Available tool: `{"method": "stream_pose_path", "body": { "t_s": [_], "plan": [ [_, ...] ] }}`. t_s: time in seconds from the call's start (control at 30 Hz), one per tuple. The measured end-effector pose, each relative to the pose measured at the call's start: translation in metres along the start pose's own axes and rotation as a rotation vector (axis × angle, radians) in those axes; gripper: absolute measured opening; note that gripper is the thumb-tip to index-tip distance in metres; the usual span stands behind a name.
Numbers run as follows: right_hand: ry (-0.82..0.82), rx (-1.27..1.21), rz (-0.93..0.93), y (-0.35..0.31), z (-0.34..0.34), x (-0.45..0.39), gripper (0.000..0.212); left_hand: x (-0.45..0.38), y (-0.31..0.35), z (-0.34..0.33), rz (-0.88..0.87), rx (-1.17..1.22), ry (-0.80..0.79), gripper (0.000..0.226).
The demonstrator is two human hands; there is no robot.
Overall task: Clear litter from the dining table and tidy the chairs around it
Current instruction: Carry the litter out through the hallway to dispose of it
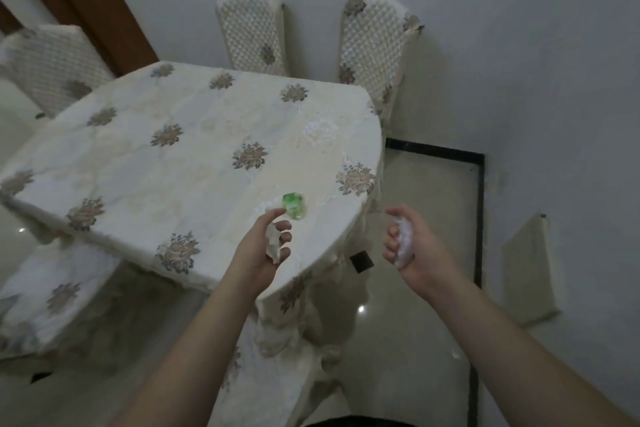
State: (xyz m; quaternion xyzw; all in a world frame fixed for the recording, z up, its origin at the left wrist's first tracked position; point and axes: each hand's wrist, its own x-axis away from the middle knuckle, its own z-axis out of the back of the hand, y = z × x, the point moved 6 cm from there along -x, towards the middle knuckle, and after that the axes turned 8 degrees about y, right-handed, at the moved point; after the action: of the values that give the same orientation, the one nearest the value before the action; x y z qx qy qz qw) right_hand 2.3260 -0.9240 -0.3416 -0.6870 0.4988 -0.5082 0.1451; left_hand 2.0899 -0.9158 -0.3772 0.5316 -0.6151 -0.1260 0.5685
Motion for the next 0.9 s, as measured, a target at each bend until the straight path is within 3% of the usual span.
{"method": "stream_pose_path", "body": {
  "t_s": [0.23, 0.37, 0.53, 0.77, 0.9],
  "plan": [
    [0.039, 0.004, -0.049, -0.003, -0.035, -0.064, 0.012, -0.107, 0.004, 0.022, 0.063, -0.230, 0.222, 0.017],
    [0.072, 0.196, -0.039, -0.002, -0.041, -0.089, 0.011, -0.157, 0.011, 0.008, -0.112, -0.585, 0.241, 0.020],
    [0.170, 0.212, -0.026, 0.001, -0.031, -0.115, 0.014, -0.199, 0.015, -0.013, -0.499, -1.193, 0.245, 0.037],
    [0.265, 0.198, -0.069, 0.005, -0.012, -0.138, 0.014, -0.227, -0.010, -0.023, -0.751, -1.656, 0.254, 0.053],
    [0.299, 0.195, -0.081, 0.004, -0.004, -0.142, 0.016, -0.232, -0.024, -0.013, -0.782, -1.687, 0.306, 0.047]
  ]
}}
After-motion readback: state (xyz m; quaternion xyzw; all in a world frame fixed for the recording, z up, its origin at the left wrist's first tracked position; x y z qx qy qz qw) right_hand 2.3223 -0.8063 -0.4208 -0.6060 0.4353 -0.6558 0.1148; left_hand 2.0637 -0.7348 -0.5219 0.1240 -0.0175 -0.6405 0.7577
